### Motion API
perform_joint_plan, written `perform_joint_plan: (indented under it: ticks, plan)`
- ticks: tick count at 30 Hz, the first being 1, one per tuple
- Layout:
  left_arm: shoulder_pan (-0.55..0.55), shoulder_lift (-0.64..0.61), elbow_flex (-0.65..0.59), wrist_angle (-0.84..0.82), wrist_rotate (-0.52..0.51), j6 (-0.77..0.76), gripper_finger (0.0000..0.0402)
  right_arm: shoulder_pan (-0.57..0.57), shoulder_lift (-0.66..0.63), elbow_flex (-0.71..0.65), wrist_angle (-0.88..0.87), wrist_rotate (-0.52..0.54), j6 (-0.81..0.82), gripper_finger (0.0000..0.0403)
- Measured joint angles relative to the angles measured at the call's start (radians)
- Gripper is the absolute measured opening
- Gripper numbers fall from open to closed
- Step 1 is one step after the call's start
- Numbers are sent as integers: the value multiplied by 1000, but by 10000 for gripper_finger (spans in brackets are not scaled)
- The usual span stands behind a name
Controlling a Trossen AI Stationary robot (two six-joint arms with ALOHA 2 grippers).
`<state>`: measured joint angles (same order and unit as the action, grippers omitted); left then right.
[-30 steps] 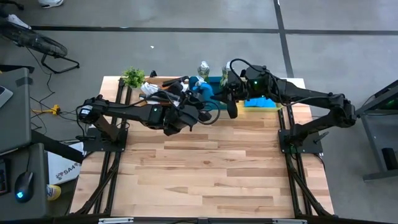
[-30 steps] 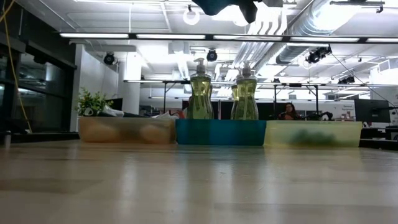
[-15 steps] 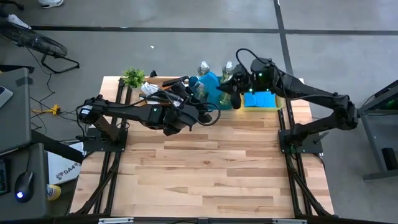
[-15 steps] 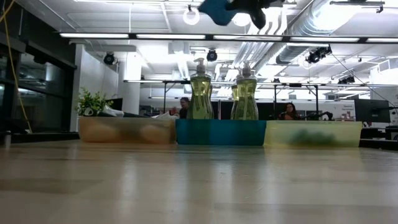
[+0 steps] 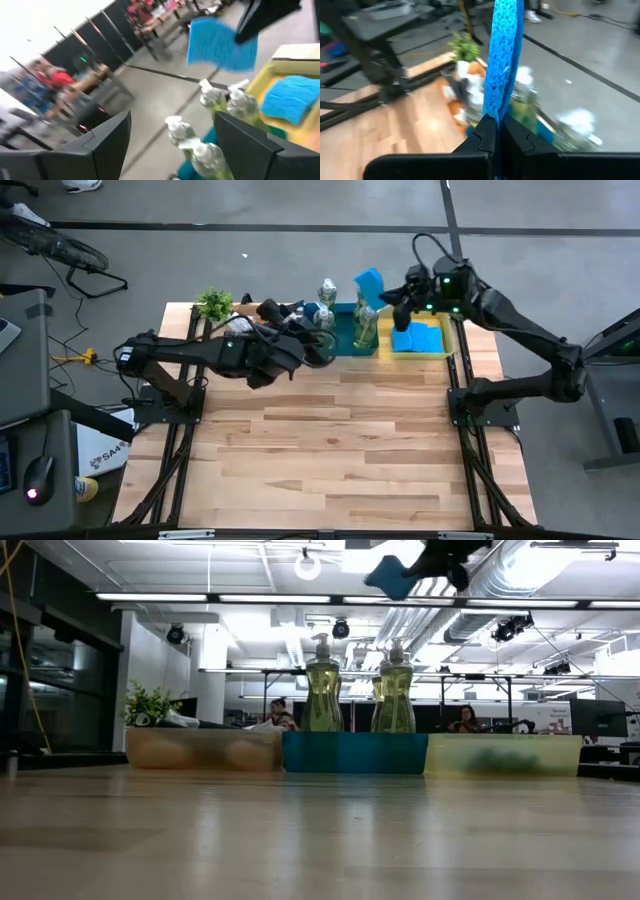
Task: Pick & Place Kitchen Sink Supplies
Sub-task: Put the blue sponge into the yellow bin
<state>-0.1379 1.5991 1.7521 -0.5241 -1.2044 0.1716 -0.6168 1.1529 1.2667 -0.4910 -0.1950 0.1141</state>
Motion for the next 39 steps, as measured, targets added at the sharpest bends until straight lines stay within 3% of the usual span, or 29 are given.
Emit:
perform_joint_plan:
  ticks: [4, 7, 13, 17, 23, 28, 35, 39]
  plan:
    - [43, -64, -60, -169, 77, -216, 280, -74, -55, 0, -115, 42, -24, 1]
    - [72, -119, -142, -195, 125, -319, 280, -123, -94, 0, -212, 79, -38, 1]
    - [81, -230, -375, -43, 226, -360, 280, -197, -142, 0, -419, 184, -43, 1]
    - [81, -333, -565, 108, 281, -379, 280, -239, -169, -56, -459, 217, -9, 1]
    - [89, -527, -836, 375, 402, -390, 280, -277, -214, -220, -369, 167, 109, 1]
    - [163, -698, -1021, 505, 614, -463, 280, -288, -216, -359, -210, 101, 225, 1]
    - [322, -879, -1180, 598, 943, -536, 280, -310, -216, -538, 19, 65, 419, 2]
    - [405, -936, -1238, 644, 1059, -548, 280, -332, -215, -641, 121, 43, 500, 2]
